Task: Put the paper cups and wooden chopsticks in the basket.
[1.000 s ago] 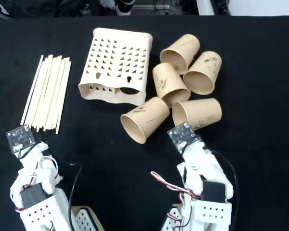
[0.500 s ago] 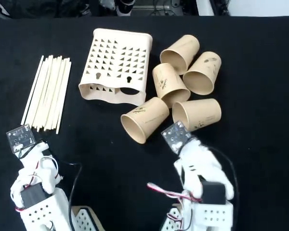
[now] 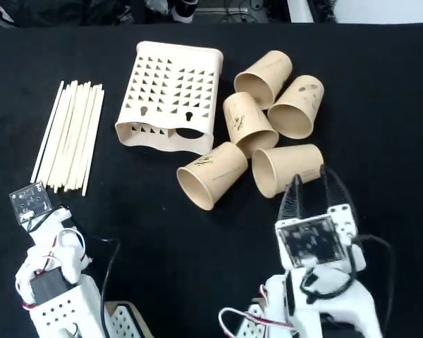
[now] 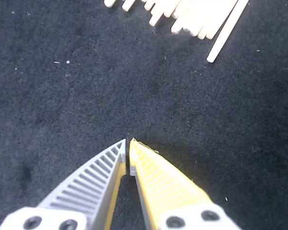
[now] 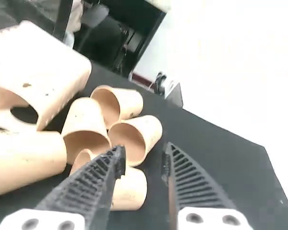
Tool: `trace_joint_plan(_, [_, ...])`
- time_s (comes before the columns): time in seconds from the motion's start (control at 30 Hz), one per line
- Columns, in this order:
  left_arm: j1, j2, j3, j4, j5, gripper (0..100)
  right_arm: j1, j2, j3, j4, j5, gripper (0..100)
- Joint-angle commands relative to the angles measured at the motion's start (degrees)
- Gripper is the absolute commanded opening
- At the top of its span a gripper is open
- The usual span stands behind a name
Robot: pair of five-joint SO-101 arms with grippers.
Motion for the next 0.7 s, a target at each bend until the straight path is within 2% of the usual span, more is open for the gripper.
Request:
trace_joint_plan(0.0, [-0.04, -0.26, 0.92, 0.00, 0.44, 3, -0.35, 9.54, -4.62, 2.99, -0.97, 15.6])
trace_joint_plan(0.1, [-0.04, -0.26, 0.92, 0.00, 0.44, 3, -0.18, 18.95, -7.96, 7.12, 0.26, 18.3])
trace_joint_plan(0.23, [-0.04, -0.26, 0.92, 0.00, 0.44, 3, -0.53, 26.86, -14.02, 12.66, 8.44, 28.7])
trace_joint_plan(0.3, [-0.04, -0.26, 0.92, 0.00, 0.44, 3, -0.53, 27.30, -16.04, 15.12, 10.90, 30.8])
trace_joint_plan(0.67, [-0.04, -0.26, 0.92, 0.00, 0.44, 3, -0.09, 22.64, -16.40, 23.82, 13.10, 21.1])
